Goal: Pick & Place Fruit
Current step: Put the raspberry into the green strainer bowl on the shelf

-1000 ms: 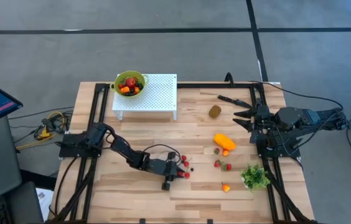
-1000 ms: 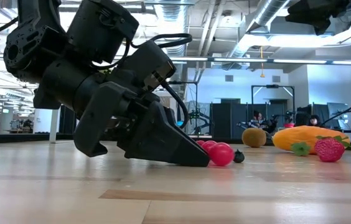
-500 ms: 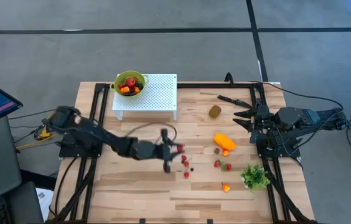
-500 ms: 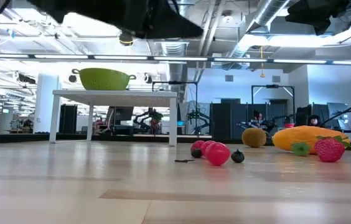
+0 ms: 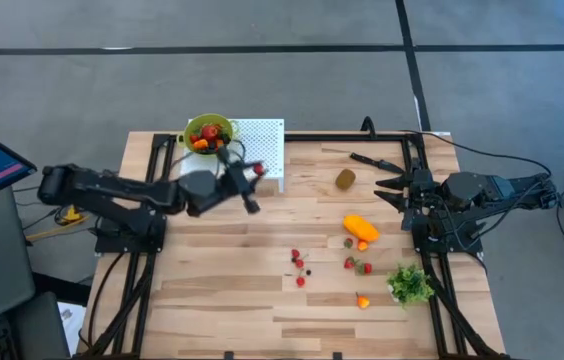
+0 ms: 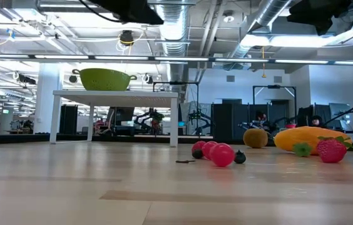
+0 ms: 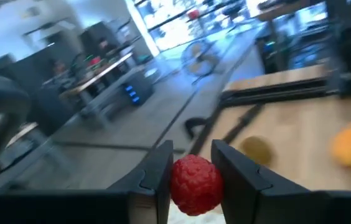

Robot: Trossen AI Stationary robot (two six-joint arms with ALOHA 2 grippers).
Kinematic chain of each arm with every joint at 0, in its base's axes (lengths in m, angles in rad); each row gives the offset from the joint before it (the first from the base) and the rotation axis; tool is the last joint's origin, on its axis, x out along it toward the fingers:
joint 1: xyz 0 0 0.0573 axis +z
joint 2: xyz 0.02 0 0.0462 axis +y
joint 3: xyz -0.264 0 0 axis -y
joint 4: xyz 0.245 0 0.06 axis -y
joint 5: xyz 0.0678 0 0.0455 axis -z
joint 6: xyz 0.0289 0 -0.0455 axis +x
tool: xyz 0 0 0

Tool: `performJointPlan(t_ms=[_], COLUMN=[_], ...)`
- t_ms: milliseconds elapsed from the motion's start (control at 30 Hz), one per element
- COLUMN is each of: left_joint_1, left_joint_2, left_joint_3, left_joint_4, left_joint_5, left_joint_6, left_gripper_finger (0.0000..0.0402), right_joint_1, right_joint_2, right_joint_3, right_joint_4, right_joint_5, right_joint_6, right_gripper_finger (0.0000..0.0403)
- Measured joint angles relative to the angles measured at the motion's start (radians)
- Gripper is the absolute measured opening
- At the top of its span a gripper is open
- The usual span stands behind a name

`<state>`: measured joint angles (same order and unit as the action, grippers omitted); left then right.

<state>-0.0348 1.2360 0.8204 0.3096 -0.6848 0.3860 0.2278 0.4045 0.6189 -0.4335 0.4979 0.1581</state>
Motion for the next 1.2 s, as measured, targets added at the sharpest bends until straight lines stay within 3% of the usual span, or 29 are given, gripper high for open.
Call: performJointPlan(t_ms=[367, 600, 933, 1200], left_joint_1=[0.234, 0.349, 0.429, 0.432], left_joint_2=[-0.054, -0.054, -0.054, -0.054], left_joint_3=[0.0, 0.0, 0.0, 0.0], left_joint_4=[-0.252, -0.352, -0.37, -0.397], left_joint_5=[-0.027, -0.122, -0.171, -0.181], left_joint_6=[-0.088, -0.1, -0.136, -0.135], left_gripper_finger=[0.0095, 0.0095, 0.0095, 0.0106], right_joint_1=[0.0, 0.0, 0.0, 0.0], right_joint_2=[0.0, 0.0, 0.0, 0.0], right_joint_3=[0.0, 0.0, 0.0, 0.0], right_joint_4=[0.0, 0.0, 0.0, 0.0], right_joint_5=[0.0, 0.0, 0.0, 0.0], right_joint_6=[0.0, 0.0, 0.0, 0.0], right_gripper_finger=[0.0116, 0.0116, 0.0116, 0.0116])
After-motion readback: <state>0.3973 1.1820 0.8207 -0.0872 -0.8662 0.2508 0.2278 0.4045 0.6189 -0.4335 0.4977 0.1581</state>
